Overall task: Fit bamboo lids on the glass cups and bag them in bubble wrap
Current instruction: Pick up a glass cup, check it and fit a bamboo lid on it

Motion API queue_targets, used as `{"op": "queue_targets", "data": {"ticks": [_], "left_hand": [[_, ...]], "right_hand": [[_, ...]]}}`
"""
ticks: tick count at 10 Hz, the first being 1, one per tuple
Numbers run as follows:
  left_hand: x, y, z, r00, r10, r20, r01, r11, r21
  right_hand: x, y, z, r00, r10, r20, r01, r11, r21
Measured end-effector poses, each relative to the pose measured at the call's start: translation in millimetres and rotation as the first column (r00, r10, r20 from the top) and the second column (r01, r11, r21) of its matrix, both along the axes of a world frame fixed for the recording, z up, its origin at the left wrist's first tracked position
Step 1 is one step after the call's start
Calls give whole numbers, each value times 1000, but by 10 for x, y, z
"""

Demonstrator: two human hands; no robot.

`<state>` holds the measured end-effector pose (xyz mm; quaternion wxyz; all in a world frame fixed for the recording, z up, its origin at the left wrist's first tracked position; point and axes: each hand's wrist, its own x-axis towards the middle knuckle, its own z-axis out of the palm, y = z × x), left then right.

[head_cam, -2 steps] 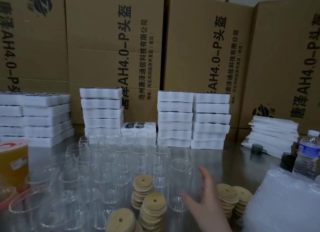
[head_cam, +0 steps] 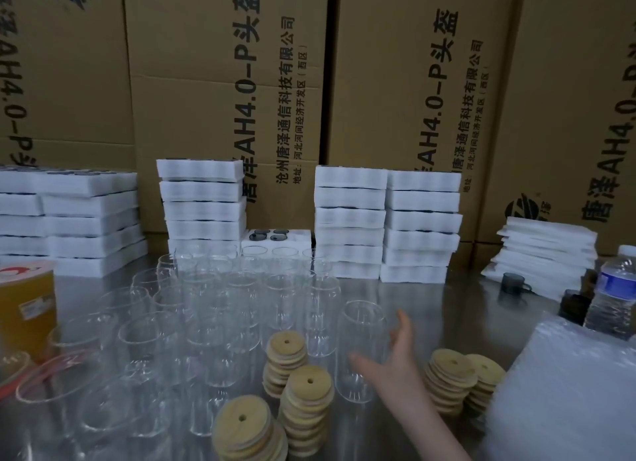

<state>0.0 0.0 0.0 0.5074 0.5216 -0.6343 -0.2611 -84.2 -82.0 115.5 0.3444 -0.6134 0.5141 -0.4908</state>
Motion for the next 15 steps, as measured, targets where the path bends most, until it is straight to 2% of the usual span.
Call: {"op": "queue_targets", "data": {"ticks": [1,2,3,4,5,6,8,11,14,15], "left_hand": [[324,-95,764,932,-360,-44,357,892,277],[237,66,1073,971,-36,-235,-17,975,-220],[188,-198,1294,923,38,-383,-141,959,-246],[204,-529,1320,941,98,-324,-156,975,-159],[214,-767,1355,956,78,-282,-107,990,-89],[214,-959,1382,953,-29,-303,25,1000,-19],[206,-1185,1419,939,-50,-341,73,996,54],[77,-1173,1403,921,34,-387,-15,999,53],[137,-985,1373,884,-1,-467,15,1000,27],[147,-924,1352,883,-3,-470,4,1000,1]], "right_hand": [[24,-106,-67,998,60,21,-61,997,45],[23,-205,-142,996,81,28,-83,994,77],[31,-277,-171,995,61,78,-66,996,59],[40,-304,-171,986,-15,167,19,1000,-22],[61,-352,-159,955,-24,294,39,998,-45],[78,-429,-181,937,2,350,26,997,-74],[75,-516,-234,953,0,304,33,994,-101],[18,-562,-295,944,63,325,-3,983,-184],[-29,-523,-208,857,135,498,-88,989,-117],[-4,-482,-176,801,172,574,-152,985,-83]]}}
